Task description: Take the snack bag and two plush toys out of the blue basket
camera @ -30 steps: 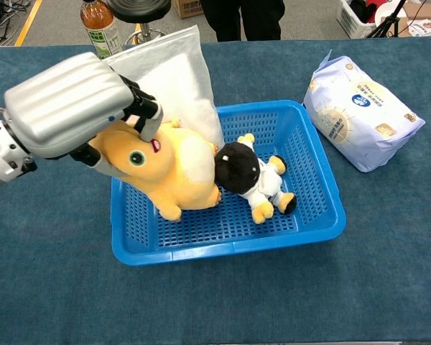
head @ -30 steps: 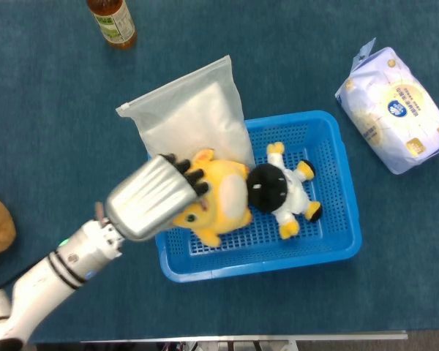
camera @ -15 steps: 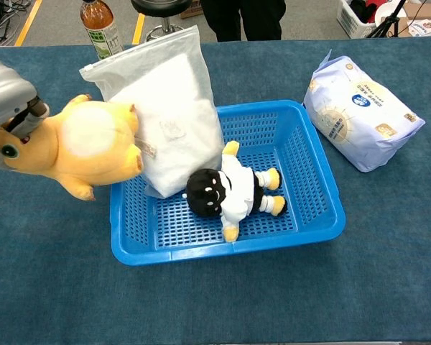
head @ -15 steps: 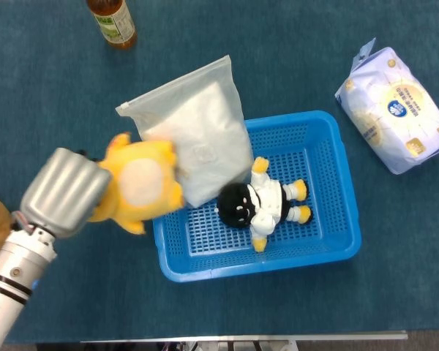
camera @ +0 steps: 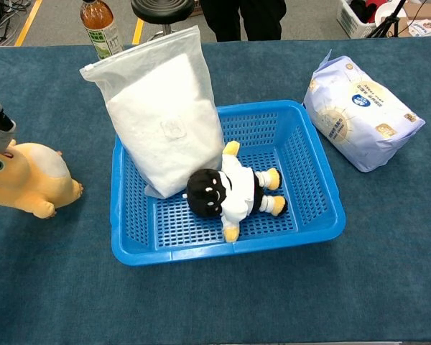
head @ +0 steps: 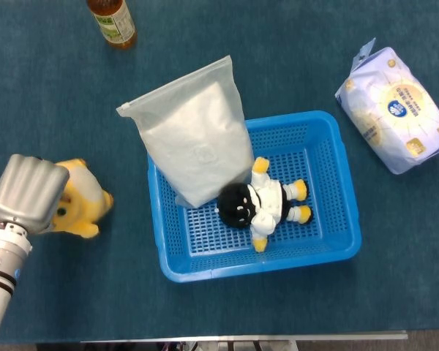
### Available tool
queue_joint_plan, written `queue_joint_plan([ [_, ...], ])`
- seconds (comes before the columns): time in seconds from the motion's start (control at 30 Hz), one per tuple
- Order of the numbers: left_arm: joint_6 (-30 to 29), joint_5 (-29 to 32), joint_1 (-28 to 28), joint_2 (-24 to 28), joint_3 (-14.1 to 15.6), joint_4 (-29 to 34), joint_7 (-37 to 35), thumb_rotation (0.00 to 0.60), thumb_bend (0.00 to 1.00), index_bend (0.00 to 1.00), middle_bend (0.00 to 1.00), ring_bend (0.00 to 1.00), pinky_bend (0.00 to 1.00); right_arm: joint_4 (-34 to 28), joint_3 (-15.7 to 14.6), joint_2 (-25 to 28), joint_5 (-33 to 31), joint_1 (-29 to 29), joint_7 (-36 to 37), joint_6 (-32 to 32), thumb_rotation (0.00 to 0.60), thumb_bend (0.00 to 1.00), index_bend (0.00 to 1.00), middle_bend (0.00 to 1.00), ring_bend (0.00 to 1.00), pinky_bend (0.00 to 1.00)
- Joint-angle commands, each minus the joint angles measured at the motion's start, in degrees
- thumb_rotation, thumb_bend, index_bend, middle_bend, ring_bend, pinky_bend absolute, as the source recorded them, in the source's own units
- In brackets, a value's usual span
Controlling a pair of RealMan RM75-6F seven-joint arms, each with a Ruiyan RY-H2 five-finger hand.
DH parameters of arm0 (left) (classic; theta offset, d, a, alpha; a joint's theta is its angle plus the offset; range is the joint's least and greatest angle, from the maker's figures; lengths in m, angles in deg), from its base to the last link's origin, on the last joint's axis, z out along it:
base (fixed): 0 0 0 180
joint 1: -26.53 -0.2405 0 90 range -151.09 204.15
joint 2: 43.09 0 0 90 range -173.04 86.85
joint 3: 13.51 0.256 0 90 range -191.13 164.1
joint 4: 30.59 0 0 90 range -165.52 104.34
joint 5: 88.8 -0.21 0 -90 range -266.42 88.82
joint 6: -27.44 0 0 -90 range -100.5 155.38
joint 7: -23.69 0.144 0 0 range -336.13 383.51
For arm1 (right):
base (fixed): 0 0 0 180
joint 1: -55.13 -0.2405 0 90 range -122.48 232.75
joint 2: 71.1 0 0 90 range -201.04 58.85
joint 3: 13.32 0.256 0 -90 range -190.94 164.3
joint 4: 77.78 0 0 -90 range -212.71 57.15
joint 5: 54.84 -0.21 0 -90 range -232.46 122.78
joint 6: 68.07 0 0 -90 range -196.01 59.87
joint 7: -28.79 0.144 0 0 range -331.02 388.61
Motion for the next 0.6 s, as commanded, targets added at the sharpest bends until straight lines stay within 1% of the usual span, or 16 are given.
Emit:
queue_joint_plan([
  [0.03,0.75,-1.96,-0.02,0.78,-1.44,0.03,-6.63,0.6,0.04,0.0,0.01,0.2,0.57,-0.74,-0.05,0.32,0.17,0.14,0.06,-0.17,0.6,0.0,0.0,0.07,0.16,0.52],
  [0.1,1.01,-5.77,-0.86,0.81,-2.05,-0.04,-11.5,0.6,0.02,0.0,0.0,0.12,0.52,-1.21,0.02,0.57,0.39,0.11,0.18,-0.3,0.6,0.0,0.0,0.07,0.16,0.52],
  [0.17,0.98,-12.09,-2.04,0.54,-2.47,-2.17,-17.16,0.6,0.01,0.0,0.0,0.07,0.45,-1.8,0.05,0.89,0.83,0.03,0.24,-0.46,0.6,0.0,0.0,0.07,0.16,0.52],
  [0.27,-2.36,-22.13,-4.35,-1.95,-3.31,-7.35,-25.01,0.6,0.01,0.01,0.01,0.04,0.39,-2.92,-0.13,1.49,1.46,0.05,-0.02,-0.64,0.6,0.0,0.0,0.08,0.16,0.52],
  [0.33,-6.53,-28.6,-5.99,-4.92,-4.11,-12.17,-29.45,0.6,0.01,0.08,0.06,0.07,0.37,-3.88,-0.31,2.05,1.73,0.02,-0.35,-0.49,0.6,0.0,0.0,0.09,0.16,0.52],
  [0.4,-11.23,-33.79,-7.46,-8.38,-5.18,-17.3,-34.12,0.6,0.01,0.2,0.18,0.17,0.38,-5.25,-0.58,2.9,2.03,0.02,-0.9,-0.28,0.6,0.0,0.0,0.1,0.16,0.52],
  [0.5,-15.43,-36.56,-8.96,-11.76,-6.29,-22.42,-39.8,0.6,0.01,0.31,0.29,0.26,0.4,-7.82,-1.07,4.48,2.39,0.14,-2.17,-0.04,0.6,0.0,0.0,0.12,0.16,0.52],
  [0.6,-17.77,-37.41,-9.97,-13.4,-7.07,-26.1,-42.8,0.6,0.01,0.38,0.36,0.3,0.44,-11.04,-1.73,6.5,2.37,0.43,-3.95,0.36,0.6,0.0,0.01,0.14,0.16,0.52],
])
